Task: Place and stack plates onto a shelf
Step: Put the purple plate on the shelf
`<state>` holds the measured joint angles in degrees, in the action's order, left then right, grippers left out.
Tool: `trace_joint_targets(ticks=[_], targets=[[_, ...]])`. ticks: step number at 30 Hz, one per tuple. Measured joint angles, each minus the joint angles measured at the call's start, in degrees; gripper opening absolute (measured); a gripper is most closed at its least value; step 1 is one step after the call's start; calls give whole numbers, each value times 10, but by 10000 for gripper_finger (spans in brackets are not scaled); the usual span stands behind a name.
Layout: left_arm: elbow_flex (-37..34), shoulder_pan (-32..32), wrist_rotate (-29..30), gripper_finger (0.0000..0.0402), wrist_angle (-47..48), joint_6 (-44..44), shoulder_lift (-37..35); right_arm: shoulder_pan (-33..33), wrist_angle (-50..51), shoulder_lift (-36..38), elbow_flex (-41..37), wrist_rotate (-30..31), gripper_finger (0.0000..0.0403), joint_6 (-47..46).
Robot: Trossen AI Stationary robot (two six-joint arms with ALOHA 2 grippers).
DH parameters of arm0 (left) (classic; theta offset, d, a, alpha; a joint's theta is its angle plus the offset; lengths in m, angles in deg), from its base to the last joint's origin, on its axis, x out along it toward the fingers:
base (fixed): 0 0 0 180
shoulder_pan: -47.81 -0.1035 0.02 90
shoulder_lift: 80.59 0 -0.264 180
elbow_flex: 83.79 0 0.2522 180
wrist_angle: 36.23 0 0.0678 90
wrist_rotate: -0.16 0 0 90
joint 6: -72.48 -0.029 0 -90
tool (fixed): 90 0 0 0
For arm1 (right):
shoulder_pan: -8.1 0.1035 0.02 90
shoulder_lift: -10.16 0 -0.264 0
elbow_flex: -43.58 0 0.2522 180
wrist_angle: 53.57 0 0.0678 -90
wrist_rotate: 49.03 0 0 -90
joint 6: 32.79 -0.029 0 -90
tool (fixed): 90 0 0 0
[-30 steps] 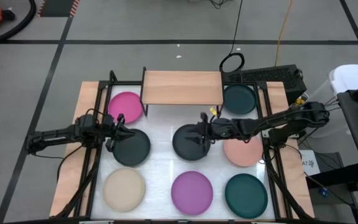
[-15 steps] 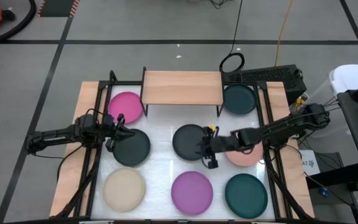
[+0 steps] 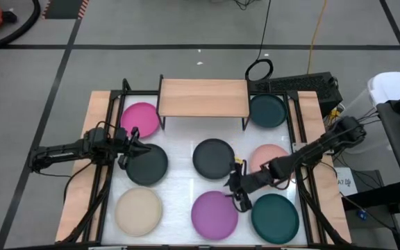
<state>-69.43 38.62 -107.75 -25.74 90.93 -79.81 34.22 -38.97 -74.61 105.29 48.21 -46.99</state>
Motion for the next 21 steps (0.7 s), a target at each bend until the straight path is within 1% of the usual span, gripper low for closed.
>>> trace_joint_targets(ticks=[3, 6, 8, 15, 18, 21], targets=[[0, 0, 0, 44, 0, 0, 0, 5, 3, -21, 0, 0, 207, -68], [0, 0, 0, 44, 0, 0, 0, 5, 3, -45, 0, -1, 220, -121], [0, 0, 0, 44, 0, 0, 0, 3, 2, -62, 0, -15, 223, -137], [0, 0, 0, 44, 0, 0, 0, 2, -24, -112, 0, -16, 224, -182], [0, 0, 0, 44, 0, 0, 0, 1, -27, -122, 0, -31, 215, -193], [0, 0, 0, 44, 0, 0, 0, 1, -27, -125, 0, -35, 181, -195]])
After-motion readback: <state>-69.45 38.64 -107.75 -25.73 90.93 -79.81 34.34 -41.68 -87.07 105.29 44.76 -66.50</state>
